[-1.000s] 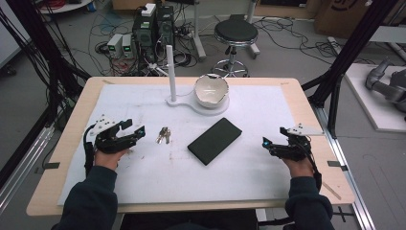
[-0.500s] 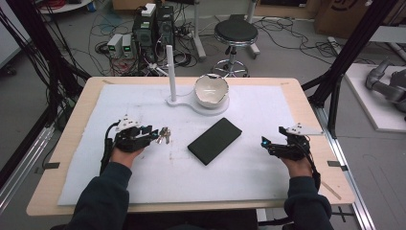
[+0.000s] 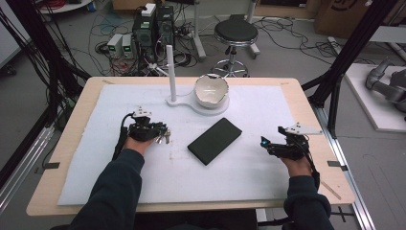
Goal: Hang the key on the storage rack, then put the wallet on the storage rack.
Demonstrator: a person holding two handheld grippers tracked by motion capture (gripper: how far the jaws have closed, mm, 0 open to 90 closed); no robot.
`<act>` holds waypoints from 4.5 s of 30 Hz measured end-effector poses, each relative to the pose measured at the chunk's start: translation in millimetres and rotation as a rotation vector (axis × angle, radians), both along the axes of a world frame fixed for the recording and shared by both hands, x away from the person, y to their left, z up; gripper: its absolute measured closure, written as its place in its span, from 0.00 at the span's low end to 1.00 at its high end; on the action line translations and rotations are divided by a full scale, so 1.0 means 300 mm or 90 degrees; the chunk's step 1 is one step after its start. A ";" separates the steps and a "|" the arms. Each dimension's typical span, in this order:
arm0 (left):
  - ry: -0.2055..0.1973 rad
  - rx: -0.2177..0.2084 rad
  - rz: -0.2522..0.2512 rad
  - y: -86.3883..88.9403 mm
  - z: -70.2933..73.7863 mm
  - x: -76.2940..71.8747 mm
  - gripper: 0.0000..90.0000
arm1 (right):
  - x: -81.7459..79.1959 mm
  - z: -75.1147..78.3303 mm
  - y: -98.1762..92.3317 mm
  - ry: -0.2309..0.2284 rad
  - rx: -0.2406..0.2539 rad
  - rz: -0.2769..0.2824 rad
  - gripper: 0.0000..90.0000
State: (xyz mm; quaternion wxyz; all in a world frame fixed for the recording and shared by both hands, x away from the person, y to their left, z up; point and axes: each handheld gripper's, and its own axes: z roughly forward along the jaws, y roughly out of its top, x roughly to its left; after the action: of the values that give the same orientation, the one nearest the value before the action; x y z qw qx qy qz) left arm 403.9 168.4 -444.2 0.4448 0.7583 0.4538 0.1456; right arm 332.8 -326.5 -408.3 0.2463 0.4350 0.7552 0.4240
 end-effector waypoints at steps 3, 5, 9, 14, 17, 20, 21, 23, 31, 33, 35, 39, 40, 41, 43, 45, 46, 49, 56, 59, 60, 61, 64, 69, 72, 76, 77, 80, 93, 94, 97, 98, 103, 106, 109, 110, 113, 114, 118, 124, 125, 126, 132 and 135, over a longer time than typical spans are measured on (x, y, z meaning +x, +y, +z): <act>0.013 0.005 -0.008 -0.005 -0.008 0.001 0.90 | 0.000 -0.001 0.002 0.000 0.000 0.001 0.19; 0.013 0.001 -0.004 -0.009 -0.010 0.002 0.90 | 0.000 0.000 0.002 0.000 0.001 0.000 0.19; 0.017 -0.006 -0.003 -0.007 -0.010 0.003 0.94 | -0.002 0.000 0.003 0.000 0.000 0.001 0.19; 0.010 -0.014 -0.010 -0.003 0.004 -0.006 0.98 | -0.002 0.001 0.002 0.000 0.000 0.001 0.19; -0.002 -0.029 -0.008 0.005 0.018 -0.011 0.98 | -0.001 0.001 0.000 -0.001 0.000 -0.001 0.19; -0.019 -0.055 -0.005 0.018 0.040 -0.020 0.98 | 0.000 0.000 0.000 -0.001 0.000 0.000 0.19; -0.027 -0.065 -0.001 0.021 0.048 -0.024 0.98 | 0.000 0.000 0.001 -0.001 0.000 0.001 0.19; -0.044 -0.079 -0.001 0.031 0.071 -0.033 0.98 | -0.001 0.001 0.002 0.000 0.002 0.001 0.19; -0.131 -0.108 -0.023 0.042 0.249 -0.037 0.98 | 0.001 0.001 0.004 -0.001 0.000 0.001 0.19; -0.140 -0.109 -0.026 0.041 0.272 -0.033 0.98 | 0.001 0.001 0.004 -0.002 0.000 0.002 0.19; -0.154 -0.110 -0.030 0.042 0.314 -0.024 0.98 | 0.001 0.001 0.005 -0.002 0.000 0.001 0.19; -0.175 -0.113 -0.026 0.047 0.390 0.009 0.98 | 0.000 0.002 0.002 -0.003 0.003 0.001 0.19; -0.179 -0.114 -0.022 0.046 0.408 0.018 0.98 | 0.000 0.002 0.002 -0.003 0.003 0.001 0.19; -0.183 -0.115 -0.021 0.046 0.426 0.029 0.98 | 0.000 0.002 0.002 -0.003 0.003 0.001 0.19; -0.190 -0.113 -0.019 0.043 0.457 0.050 0.98 | 0.001 0.001 0.002 -0.002 0.002 0.004 0.19; -0.195 -0.113 -0.018 0.033 0.484 0.073 0.98 | 0.002 0.001 0.003 -0.001 0.004 0.004 0.19; -0.195 -0.112 -0.020 0.028 0.496 0.086 0.98 | 0.003 0.000 0.003 -0.001 0.005 0.006 0.19; -0.195 -0.104 -0.022 0.007 0.524 0.126 0.98 | 0.003 0.001 0.002 -0.003 0.007 0.004 0.19; -0.185 -0.107 -0.008 -0.028 0.546 0.222 0.98 | 0.005 0.001 0.001 -0.003 0.010 0.005 0.19; -0.184 -0.106 0.003 -0.033 0.551 0.251 0.98 | 0.004 0.001 -0.001 -0.001 0.013 0.003 0.19; -0.183 -0.108 0.004 -0.034 0.552 0.259 0.98 | 0.006 0.001 -0.003 -0.004 0.011 0.004 0.19; -0.183 -0.109 0.007 -0.035 0.552 0.265 0.98 | 0.005 0.000 -0.004 -0.003 0.013 0.005 0.19; -0.180 -0.112 0.014 -0.035 0.547 0.279 0.98 | 0.004 -0.001 -0.004 0.001 0.016 0.005 0.19; -0.175 -0.114 0.023 -0.034 0.535 0.291 0.98 | 0.003 -0.002 -0.004 0.000 0.015 0.007 0.19; -0.171 -0.124 0.032 -0.023 0.531 0.300 0.98 | 0.004 -0.003 -0.002 -0.001 0.012 0.010 0.19; -0.160 -0.115 0.041 -0.019 0.518 0.311 0.98 | 0.004 -0.004 0.001 0.000 0.012 0.012 0.19; -0.159 -0.112 0.044 -0.021 0.514 0.313 0.98 | 0.005 -0.004 0.001 0.000 0.011 0.012 0.19; -0.160 -0.100 0.061 -0.026 0.503 0.313 0.94 | 0.005 -0.003 0.001 0.000 0.011 0.011 0.19; -0.208 -0.075 0.141 0.052 0.360 0.168 0.23 | 0.015 -0.011 0.016 0.020 0.006 0.026 0.19; -0.211 -0.078 0.137 0.061 0.344 0.147 0.21 | 0.018 -0.012 0.019 0.020 0.004 0.025 0.19; -0.214 -0.084 0.112 0.074 0.301 0.082 0.19 | 0.024 -0.011 0.022 0.025 0.005 0.025 0.19; -0.220 -0.077 0.103 0.075 0.290 0.060 0.19 | 0.028 -0.011 0.024 0.022 0.004 0.026 0.19; -0.233 -0.076 0.083 0.086 0.247 -0.011 0.19 | 0.038 -0.011 0.040 0.027 -0.004 0.026 0.19; -0.224 -0.077 0.076 0.093 0.222 -0.032 0.19 | 0.036 -0.010 0.045 0.025 -0.006 0.027 0.19; -0.221 -0.081 0.079 0.097 0.208 -0.054 0.19 | 0.036 -0.009 0.047 0.024 -0.006 0.029 0.19; -0.221 -0.079 0.078 0.098 0.206 -0.065 0.19 | 0.035 -0.008 0.047 0.023 -0.005 0.032 0.19; -0.223 -0.085 0.068 0.095 0.206 -0.087 0.19 | 0.028 -0.001 0.052 0.019 -0.002 0.035 0.19; -0.224 -0.082 0.063 0.094 0.207 -0.093 0.19 | 0.027 -0.001 0.052 0.016 -0.008 0.038 0.19; -0.223 -0.086 0.051 0.090 0.203 -0.111 0.19 | 0.032 -0.004 0.052 0.015 -0.009 0.033 0.19; -0.202 -0.075 0.036 0.089 0.175 -0.145 0.19 | 0.060 -0.016 0.061 0.044 0.018 0.043 0.19; -0.201 -0.074 0.032 0.088 0.168 -0.151 0.19 | 0.066 -0.020 0.066 0.050 0.020 0.049 0.19; -0.197 -0.075 0.028 0.086 0.161 -0.157 0.19 | 0.066 -0.020 0.066 0.050 0.020 0.049 0.19; -0.165 -0.074 -0.010 0.058 0.091 -0.208 0.21 | 0.117 -0.068 0.124 0.103 -0.004 0.093 0.22; -0.146 -0.070 -0.026 0.041 0.056 -0.225 0.21 | 0.142 -0.090 0.152 0.124 -0.012 0.108 0.22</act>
State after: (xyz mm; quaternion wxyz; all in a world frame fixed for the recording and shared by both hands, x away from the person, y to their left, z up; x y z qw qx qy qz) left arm 336.3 180.8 -427.4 0.5377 0.7201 0.3920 0.1968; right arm 375.4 -280.9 -435.1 0.1391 0.4063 0.8136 0.3919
